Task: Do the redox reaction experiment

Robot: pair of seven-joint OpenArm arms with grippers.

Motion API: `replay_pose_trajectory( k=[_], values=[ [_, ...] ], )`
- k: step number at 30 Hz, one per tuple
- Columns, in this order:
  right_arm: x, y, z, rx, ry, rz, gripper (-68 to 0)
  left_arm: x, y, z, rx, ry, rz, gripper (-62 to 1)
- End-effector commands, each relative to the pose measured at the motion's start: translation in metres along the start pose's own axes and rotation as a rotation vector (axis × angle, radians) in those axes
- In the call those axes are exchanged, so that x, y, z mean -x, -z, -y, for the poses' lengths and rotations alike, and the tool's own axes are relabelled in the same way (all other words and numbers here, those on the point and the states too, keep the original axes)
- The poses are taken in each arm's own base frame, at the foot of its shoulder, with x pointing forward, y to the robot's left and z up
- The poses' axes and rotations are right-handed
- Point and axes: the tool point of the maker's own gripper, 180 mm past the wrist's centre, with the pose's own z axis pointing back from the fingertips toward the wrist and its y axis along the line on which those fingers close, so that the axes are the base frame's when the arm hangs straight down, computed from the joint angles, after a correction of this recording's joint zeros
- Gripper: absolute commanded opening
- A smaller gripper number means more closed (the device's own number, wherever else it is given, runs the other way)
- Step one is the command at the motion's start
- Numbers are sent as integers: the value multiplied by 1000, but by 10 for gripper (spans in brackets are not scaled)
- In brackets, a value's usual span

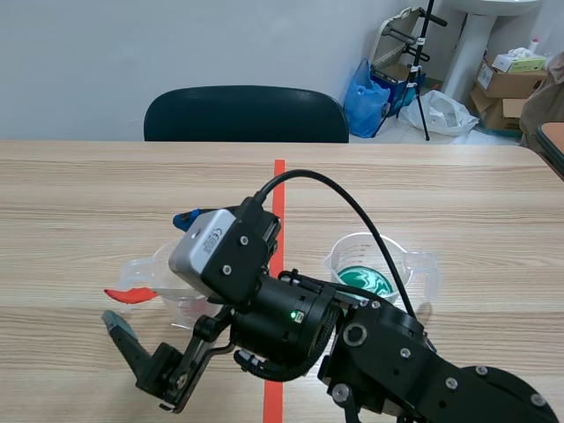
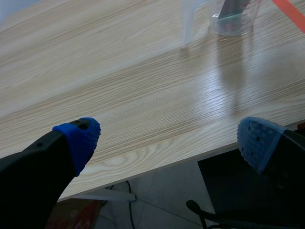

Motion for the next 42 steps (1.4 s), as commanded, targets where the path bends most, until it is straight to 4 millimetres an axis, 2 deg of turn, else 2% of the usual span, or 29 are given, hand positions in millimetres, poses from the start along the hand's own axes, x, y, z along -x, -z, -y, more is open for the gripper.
replay_pose_trajectory(
  k=[1, 8, 10, 12, 15, 20, 24, 27, 42],
  values=[
    [-14, 5, 6, 7, -8, 53, -131, -8, 2, 0, -2, -5, 31, 6],
    [-16, 5, 6, 9, -5, 65, -370, -8, 2, 0, -2, -5, 31, 6],
    [-19, 5, 6, 9, -4, 82, -419, -8, 2, 0, -2, -5, 31, 6],
    [-22, 4, 6, 8, -5, 100, -447, -8, 2, 0, -2, -5, 31, 6],
    [-24, 4, 6, 8, -5, 114, -450, -8, 2, 0, -2, -5, 31, 6],
    [-25, 4, 6, 8, -5, 116, -554, -8, 2, 0, -2, -5, 31, 6],
    [-25, 4, 6, 7, -5, 116, -573, -8, 2, 0, -2, -5, 31, 6],
    [-27, 4, 9, 11, -11, 126, -663, -8, 2, 1, -2, -6, 28, 6],
    [-31, 2, 22, 21, -40, 140, -669, -8, 2, 1, -1, -6, 28, 6]
  ],
)
